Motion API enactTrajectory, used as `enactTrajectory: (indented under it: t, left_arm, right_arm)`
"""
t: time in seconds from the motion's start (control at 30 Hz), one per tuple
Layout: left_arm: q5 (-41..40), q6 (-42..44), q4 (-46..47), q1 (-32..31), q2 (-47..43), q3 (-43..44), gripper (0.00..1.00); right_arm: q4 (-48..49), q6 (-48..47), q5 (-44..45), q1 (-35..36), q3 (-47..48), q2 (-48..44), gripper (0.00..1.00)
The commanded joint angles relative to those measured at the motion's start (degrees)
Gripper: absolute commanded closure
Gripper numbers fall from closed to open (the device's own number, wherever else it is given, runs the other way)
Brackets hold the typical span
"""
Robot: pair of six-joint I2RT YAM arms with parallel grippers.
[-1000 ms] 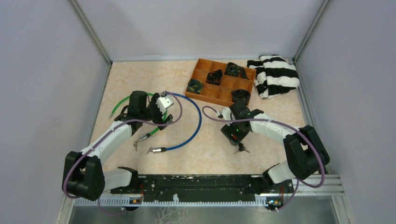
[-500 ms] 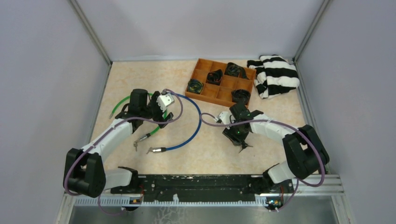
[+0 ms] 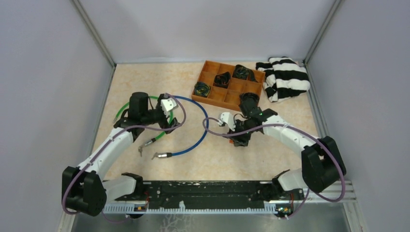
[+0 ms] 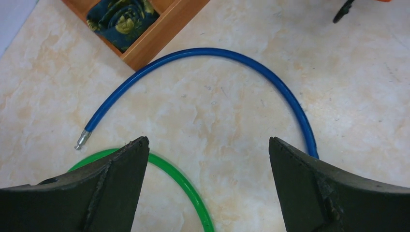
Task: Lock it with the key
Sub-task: Pick up the lock from the center of the board, then lock the lock.
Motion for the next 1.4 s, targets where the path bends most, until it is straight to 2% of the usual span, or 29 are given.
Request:
enactTrajectory:
  t: [0.0,0.1,0.2,0.4,0.67,0.93,1.1,1.23,1.3,1.37]
  left_arm:
    - [9.6,2.3,-5.7,-1.0,-1.1,3.6,0.04]
    - [12.9,4.7,-11.7,-3.7,-0.1,8.5,0.06]
    - [17.1,3.7,-15.0,-6.4,1.2,13.8,0.07]
    - [20.9,-1.4,-13.2,-10.7,5.1,21.1,0.14]
    - [24.8,-8.5,-8.0,-13.6,10.2,23.9,0.28]
    - [26.9,-16.4,-1.0,-14.4,12.2,22.4,0.46]
    - [27.9,-17.7,0.6,-14.4,12.4,21.2,0.55]
    - [28.2,-17.0,1.4,-14.4,11.6,19.3,0.57]
    - [28.0,-17.1,1.8,-14.4,11.1,18.2,0.50]
    - [27.5,-17.0,2.6,-14.4,10.6,17.4,0.48]
  right_arm:
    - [-6.4,-6.7,-12.9,0.5,11.7,-3.1,1.00]
    - [-12.2,-8.2,-17.4,0.5,18.9,-1.6,1.00]
    - [-18.0,-8.7,-21.3,0.5,27.4,0.2,1.00]
    - [-20.9,-9.0,-24.4,0.6,35.5,0.5,1.00]
    - [-16.6,-6.7,-23.3,0.9,34.3,-2.1,1.00]
    - [-15.4,-5.3,-21.8,2.8,33.4,-1.7,1.00]
    - [-14.4,-4.4,-22.4,3.1,33.0,-1.7,1.00]
    - [-14.1,-3.9,-23.0,3.1,33.2,-1.7,1.00]
    - [-13.8,-3.6,-23.3,3.1,33.2,-1.7,1.00]
    - [-13.6,-3.4,-23.6,3.1,33.2,-1.7,1.00]
